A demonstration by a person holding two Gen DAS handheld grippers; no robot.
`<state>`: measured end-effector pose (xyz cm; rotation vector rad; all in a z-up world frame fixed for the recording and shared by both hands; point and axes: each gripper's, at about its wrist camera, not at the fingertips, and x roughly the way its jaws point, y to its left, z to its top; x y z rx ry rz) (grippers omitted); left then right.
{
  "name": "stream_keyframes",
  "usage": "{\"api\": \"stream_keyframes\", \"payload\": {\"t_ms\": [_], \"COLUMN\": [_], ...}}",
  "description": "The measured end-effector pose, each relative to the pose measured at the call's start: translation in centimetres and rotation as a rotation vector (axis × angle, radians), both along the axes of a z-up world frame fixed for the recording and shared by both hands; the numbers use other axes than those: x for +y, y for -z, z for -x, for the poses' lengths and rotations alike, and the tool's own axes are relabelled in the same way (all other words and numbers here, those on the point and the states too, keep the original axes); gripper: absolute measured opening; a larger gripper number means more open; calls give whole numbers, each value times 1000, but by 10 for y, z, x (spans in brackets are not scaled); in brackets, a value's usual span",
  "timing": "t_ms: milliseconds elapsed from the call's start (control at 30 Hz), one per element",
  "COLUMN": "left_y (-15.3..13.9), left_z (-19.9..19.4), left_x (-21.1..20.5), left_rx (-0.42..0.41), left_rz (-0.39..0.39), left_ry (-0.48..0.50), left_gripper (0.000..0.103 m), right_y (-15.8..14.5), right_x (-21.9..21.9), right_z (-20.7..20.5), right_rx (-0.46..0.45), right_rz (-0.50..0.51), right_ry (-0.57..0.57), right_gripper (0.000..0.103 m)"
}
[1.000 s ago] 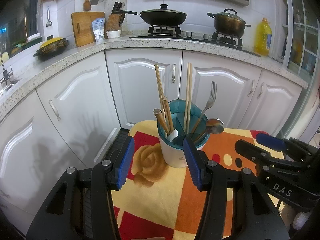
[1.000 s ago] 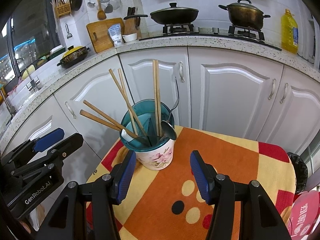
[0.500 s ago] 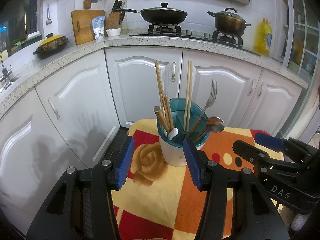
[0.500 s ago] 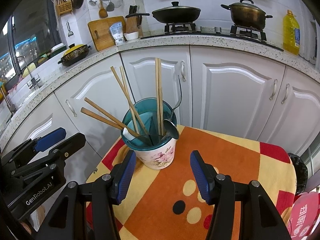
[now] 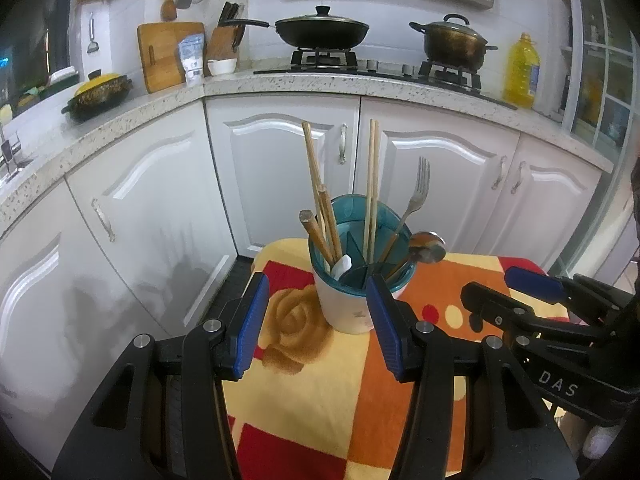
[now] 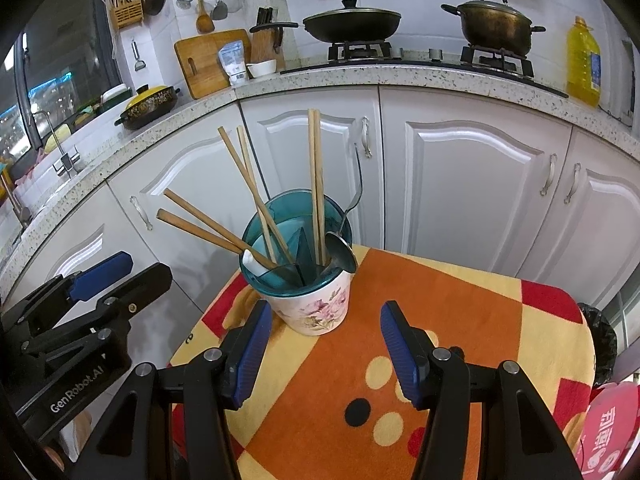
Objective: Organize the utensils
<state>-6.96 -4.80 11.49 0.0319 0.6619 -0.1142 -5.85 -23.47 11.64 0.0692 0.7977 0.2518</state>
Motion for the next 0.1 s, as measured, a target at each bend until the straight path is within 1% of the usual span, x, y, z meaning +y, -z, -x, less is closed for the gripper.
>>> {"api": "stream_keyframes", "payload": {"t_ms": [100], "left_y": [2], "left_z": [-2], "left_x": [1], "left_rx": [9], "left_rz": [3], "left_ry": [2], "left_gripper": [50], "right_y": [4], "right_x": [-7], "right_z": [0], "right_rx": [1], "right_rz": [0], "right_ry": [11], "right_gripper": [55]}}
